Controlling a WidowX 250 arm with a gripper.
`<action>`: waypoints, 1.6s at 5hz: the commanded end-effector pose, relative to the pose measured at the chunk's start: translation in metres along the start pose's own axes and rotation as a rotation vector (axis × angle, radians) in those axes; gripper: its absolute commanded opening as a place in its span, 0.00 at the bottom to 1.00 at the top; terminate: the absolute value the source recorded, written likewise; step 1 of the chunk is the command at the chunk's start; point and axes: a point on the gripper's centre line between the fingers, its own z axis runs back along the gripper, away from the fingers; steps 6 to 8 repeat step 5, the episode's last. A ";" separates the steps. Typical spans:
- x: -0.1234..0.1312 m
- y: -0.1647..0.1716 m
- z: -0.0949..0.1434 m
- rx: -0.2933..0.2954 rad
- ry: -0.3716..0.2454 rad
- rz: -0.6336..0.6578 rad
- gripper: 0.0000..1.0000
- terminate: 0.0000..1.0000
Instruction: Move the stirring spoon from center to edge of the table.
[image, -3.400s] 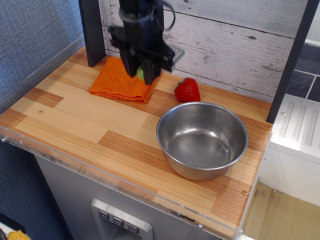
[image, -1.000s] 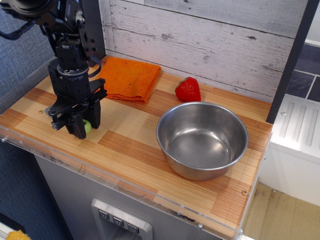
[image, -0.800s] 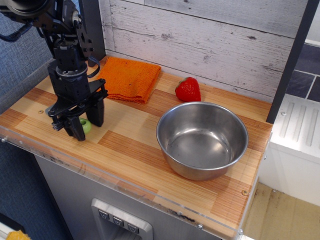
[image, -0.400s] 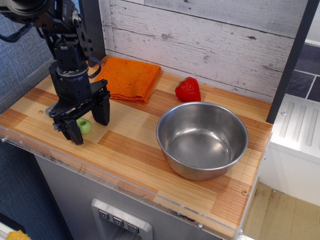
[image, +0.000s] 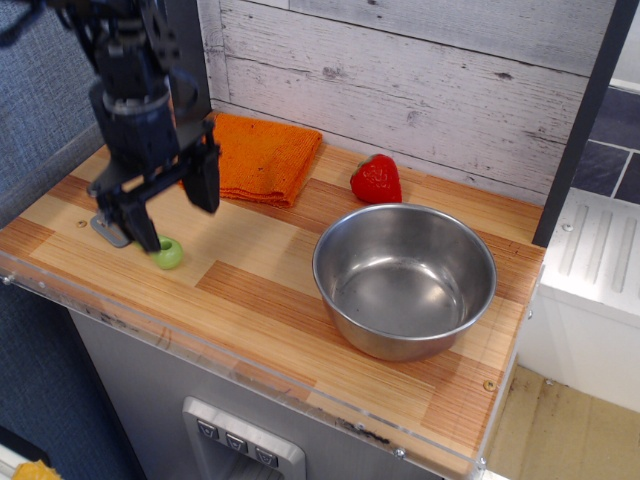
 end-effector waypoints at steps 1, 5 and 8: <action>-0.026 -0.012 0.078 -0.015 -0.155 -0.105 1.00 0.00; -0.026 -0.012 0.078 -0.015 -0.155 -0.105 1.00 1.00; -0.026 -0.012 0.078 -0.015 -0.155 -0.105 1.00 1.00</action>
